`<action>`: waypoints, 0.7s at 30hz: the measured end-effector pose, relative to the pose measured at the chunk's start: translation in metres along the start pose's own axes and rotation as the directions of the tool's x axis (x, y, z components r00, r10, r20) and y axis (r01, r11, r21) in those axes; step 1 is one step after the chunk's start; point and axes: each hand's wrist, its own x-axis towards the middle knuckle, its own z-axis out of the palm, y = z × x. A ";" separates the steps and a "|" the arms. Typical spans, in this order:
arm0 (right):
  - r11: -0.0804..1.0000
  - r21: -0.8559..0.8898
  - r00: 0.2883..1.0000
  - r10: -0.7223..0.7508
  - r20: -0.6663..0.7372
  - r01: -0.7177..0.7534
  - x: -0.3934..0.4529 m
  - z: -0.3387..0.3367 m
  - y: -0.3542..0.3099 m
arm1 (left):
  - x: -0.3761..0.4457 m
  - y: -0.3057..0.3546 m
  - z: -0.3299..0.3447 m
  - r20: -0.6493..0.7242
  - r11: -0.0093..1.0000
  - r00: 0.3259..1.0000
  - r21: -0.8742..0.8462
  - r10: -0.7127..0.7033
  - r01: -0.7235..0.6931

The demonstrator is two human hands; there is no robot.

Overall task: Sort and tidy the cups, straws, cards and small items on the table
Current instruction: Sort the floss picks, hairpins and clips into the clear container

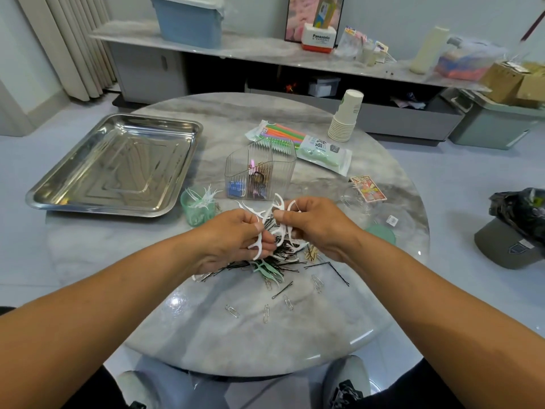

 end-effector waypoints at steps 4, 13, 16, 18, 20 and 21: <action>0.976 0.194 0.995 0.095 0.038 -0.101 0.000 0.012 -0.001 | -0.002 0.000 0.001 0.035 0.998 0.999 -0.062 0.004 -0.002; 0.987 0.118 0.992 0.103 0.077 -0.111 0.001 0.027 -0.002 | -0.006 0.002 -0.007 0.058 0.990 0.993 -0.090 -0.104 0.109; 0.990 0.049 0.991 0.131 0.007 -0.131 -0.001 0.031 -0.002 | -0.008 0.006 -0.010 0.147 0.984 0.978 -0.079 -0.148 0.161; 0.990 -0.024 0.989 0.137 -0.058 -0.138 -0.001 0.033 -0.004 | -0.009 0.006 -0.011 0.200 0.989 0.972 -0.049 -0.126 0.139; 0.988 0.008 0.986 0.157 -0.051 -0.157 -0.002 0.038 -0.009 | -0.009 0.005 -0.010 0.218 0.994 0.972 -0.040 -0.091 0.102; 0.985 0.035 0.985 0.169 -0.028 -0.168 -0.003 0.040 -0.012 | -0.008 0.003 -0.010 0.224 0.995 0.972 -0.048 -0.077 0.090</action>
